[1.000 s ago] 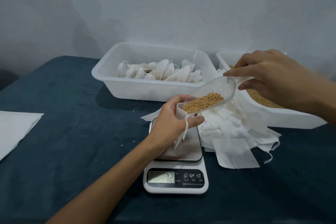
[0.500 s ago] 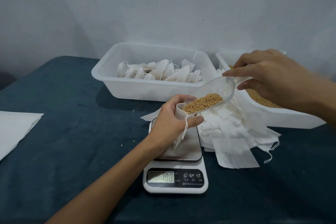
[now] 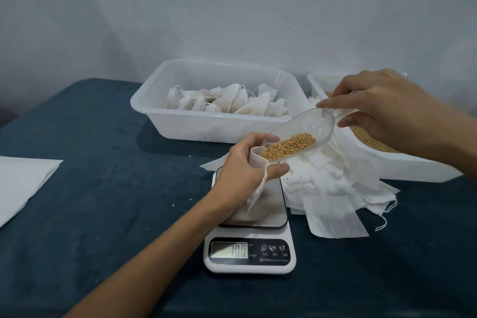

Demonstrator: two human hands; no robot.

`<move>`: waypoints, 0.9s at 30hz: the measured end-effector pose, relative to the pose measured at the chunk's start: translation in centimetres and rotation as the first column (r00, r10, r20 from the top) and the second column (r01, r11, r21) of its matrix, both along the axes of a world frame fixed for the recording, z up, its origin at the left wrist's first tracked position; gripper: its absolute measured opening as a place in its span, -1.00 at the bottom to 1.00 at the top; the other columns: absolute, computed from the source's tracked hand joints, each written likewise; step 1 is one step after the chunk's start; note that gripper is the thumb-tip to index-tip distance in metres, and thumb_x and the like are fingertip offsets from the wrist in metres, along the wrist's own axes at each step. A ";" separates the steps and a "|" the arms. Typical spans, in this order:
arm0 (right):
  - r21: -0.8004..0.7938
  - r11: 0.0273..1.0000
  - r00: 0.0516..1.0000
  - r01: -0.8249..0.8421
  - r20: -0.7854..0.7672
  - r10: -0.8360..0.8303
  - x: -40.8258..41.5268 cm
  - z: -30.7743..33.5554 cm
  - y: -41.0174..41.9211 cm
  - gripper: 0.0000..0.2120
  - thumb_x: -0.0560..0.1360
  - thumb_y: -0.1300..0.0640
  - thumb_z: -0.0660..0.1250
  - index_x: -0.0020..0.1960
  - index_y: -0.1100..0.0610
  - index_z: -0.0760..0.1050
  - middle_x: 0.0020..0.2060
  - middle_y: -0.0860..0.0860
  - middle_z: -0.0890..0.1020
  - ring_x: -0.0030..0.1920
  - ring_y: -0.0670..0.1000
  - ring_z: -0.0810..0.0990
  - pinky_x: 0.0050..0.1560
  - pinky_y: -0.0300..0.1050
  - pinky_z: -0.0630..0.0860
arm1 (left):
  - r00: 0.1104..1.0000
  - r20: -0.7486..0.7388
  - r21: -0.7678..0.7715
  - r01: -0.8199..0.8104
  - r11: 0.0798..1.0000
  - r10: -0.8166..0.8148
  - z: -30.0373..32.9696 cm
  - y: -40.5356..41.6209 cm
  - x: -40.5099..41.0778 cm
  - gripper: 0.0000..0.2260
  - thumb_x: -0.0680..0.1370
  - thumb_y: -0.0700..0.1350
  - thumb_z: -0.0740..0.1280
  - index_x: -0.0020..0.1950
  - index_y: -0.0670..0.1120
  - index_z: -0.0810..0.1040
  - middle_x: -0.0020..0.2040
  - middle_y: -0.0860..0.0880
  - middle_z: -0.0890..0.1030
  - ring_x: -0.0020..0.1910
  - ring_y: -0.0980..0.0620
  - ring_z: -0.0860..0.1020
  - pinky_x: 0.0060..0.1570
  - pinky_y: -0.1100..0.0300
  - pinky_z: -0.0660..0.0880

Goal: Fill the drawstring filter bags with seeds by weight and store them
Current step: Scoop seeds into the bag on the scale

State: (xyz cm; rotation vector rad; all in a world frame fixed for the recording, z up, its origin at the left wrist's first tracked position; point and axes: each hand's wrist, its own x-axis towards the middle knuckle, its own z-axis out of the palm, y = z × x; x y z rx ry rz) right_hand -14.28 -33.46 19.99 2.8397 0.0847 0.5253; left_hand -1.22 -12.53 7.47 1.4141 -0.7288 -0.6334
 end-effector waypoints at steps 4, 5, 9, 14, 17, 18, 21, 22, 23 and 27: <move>-0.009 1.000 1.000 -0.010 0.007 0.010 0.0 0.0 0.0 -0.59 0.40 0.29 0.55 0.23 0.09 0.66 -0.04 0.05 0.65 -0.04 0.23 0.59 0.06 0.14 0.40 | 1.000 0.002 -0.004 -0.002 1.000 0.002 0.0 0.0 0.0 -0.57 0.40 -0.15 0.61 0.21 0.13 0.63 0.31 -0.04 0.64 0.35 -0.10 0.58 0.39 -0.19 0.48; -0.012 1.000 1.000 -0.011 0.008 0.011 0.0 0.0 0.0 -0.59 0.40 0.30 0.55 0.23 0.09 0.66 -0.05 0.05 0.65 -0.04 0.23 0.59 0.06 0.14 0.40 | 1.000 0.007 -0.002 -0.003 1.000 0.003 0.0 0.0 0.0 -0.57 0.41 -0.15 0.61 0.21 0.13 0.63 0.30 -0.03 0.64 0.33 -0.09 0.59 0.38 -0.18 0.49; -0.022 1.000 1.000 -0.017 0.018 0.018 0.0 0.0 0.0 -0.59 0.40 0.30 0.55 0.23 0.10 0.66 -0.05 0.06 0.65 -0.04 0.24 0.59 0.09 0.16 0.41 | 1.000 0.007 -0.007 -0.002 1.000 0.002 -0.1 0.0 0.1 -0.58 0.44 -0.21 0.61 0.21 0.11 0.63 0.27 0.00 0.66 0.18 0.00 0.68 0.32 -0.07 0.55; -0.026 0.999 1.000 -0.018 0.017 0.019 0.1 -0.1 -0.1 -0.58 0.40 0.30 0.55 0.23 0.09 0.66 -0.05 0.05 0.64 -0.04 0.23 0.59 0.09 0.13 0.39 | 1.000 -0.003 -0.014 0.013 1.000 -0.013 0.0 0.1 0.0 -0.58 0.45 -0.25 0.59 0.23 0.07 0.62 0.25 -0.01 0.66 0.08 0.05 0.72 0.24 0.05 0.59; -0.028 0.999 0.999 -0.023 0.024 0.024 0.1 -0.1 -0.1 -0.58 0.39 0.30 0.55 0.23 0.09 0.66 -0.05 0.05 0.64 -0.05 0.22 0.58 0.08 0.12 0.39 | 1.000 -0.004 -0.006 0.000 1.000 0.000 0.2 0.1 -0.1 -0.58 0.45 -0.26 0.59 0.23 0.06 0.62 0.27 0.01 0.65 0.15 0.03 0.70 0.31 -0.02 0.57; -0.028 0.999 0.999 -0.024 0.025 0.024 0.1 -0.1 -0.1 -0.58 0.40 0.30 0.55 0.23 0.09 0.66 -0.05 0.04 0.64 -0.05 0.22 0.58 0.08 0.13 0.39 | 1.000 -0.007 -0.005 -0.005 1.000 0.005 0.2 0.0 -0.1 -0.58 0.45 -0.26 0.60 0.22 0.06 0.63 0.27 0.00 0.64 0.18 0.01 0.68 0.32 -0.05 0.56; -0.028 0.999 0.999 -0.024 0.026 0.025 0.1 -0.1 -0.1 -0.59 0.40 0.30 0.55 0.23 0.09 0.66 -0.05 0.04 0.64 -0.05 0.22 0.58 0.08 0.13 0.39 | 1.000 -0.022 -0.014 -0.001 1.000 0.001 0.3 0.0 -0.2 -0.58 0.45 -0.28 0.59 0.22 0.05 0.62 0.28 -0.03 0.65 0.15 -0.01 0.69 0.29 -0.01 0.58; -0.030 0.999 0.999 -0.024 0.027 0.025 0.1 -0.1 -0.1 -0.58 0.40 0.30 0.55 0.23 0.09 0.66 -0.04 0.04 0.65 -0.05 0.23 0.59 0.08 0.12 0.39 | 1.000 -0.022 -0.014 0.001 1.000 -0.001 0.3 0.0 -0.2 -0.58 0.45 -0.28 0.59 0.23 0.05 0.62 0.28 -0.03 0.64 0.14 -0.01 0.70 0.27 0.00 0.59; -0.032 0.999 0.999 -0.024 0.027 0.025 0.2 0.0 -0.1 -0.58 0.40 0.30 0.55 0.23 0.09 0.66 -0.04 0.04 0.65 -0.05 0.23 0.59 0.08 0.12 0.39 | 1.000 -0.019 -0.012 0.001 1.000 -0.001 0.3 0.0 -0.2 -0.57 0.45 -0.28 0.59 0.23 0.06 0.62 0.29 -0.03 0.63 0.16 -0.02 0.69 0.28 -0.01 0.59; -0.038 0.999 0.999 -0.024 0.029 0.025 0.2 0.0 -0.2 -0.58 0.39 0.30 0.55 0.23 0.08 0.66 -0.05 0.04 0.64 -0.05 0.21 0.58 0.07 0.09 0.37 | 1.000 -0.018 -0.007 0.000 1.000 0.000 0.2 0.0 -0.1 -0.57 0.45 -0.26 0.60 0.22 0.08 0.63 0.32 -0.04 0.61 0.23 -0.05 0.66 0.34 -0.10 0.55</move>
